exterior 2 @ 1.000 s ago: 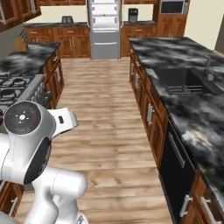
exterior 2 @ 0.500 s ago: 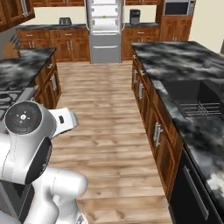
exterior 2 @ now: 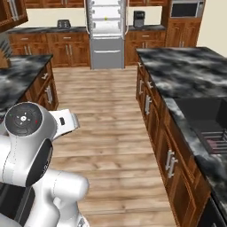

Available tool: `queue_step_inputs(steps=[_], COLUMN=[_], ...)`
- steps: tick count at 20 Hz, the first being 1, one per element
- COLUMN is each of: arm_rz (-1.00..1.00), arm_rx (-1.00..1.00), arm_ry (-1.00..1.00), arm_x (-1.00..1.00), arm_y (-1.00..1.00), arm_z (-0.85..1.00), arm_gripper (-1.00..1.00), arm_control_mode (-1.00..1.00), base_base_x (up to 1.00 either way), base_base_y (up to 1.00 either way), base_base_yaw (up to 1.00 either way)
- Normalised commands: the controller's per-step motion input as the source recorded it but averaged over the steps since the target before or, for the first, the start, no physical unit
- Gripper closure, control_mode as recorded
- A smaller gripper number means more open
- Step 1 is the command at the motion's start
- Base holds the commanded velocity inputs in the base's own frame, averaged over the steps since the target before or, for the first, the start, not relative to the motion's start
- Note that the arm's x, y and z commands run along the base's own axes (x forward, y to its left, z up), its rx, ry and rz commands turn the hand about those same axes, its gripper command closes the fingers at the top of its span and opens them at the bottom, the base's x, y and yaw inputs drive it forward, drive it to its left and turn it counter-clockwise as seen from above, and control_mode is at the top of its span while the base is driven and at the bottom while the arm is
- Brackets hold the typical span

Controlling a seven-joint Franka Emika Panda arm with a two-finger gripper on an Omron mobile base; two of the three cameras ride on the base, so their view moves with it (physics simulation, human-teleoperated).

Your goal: Take the cheese, chicken drumstick, and lemon from the fridge and place them on the plate on the dining counter to create an appetizer plate.

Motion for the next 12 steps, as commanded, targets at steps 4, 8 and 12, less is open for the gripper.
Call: queue_step_inputs(steps=[4, 8, 12], arm_rz=[0.00, 0.00, 0.00], arm_rx=[0.00, 0.00, 0.00], arm_ry=[0.00, 0.00, 0.00], arm_x=[0.00, 0.00, 0.00], arm_y=[0.00, 0.00, 0.00], arm_z=[0.00, 0.00, 0.00], arm_gripper=[-1.00, -1.00, -1.00], arm_control_mode=[1.00, 1.00, 1.00], base_base_x=[1.00, 1.00, 1.00], base_base_y=[0.43, 0.44, 0.44], base_base_yaw=[0.00, 0.00, 0.00])
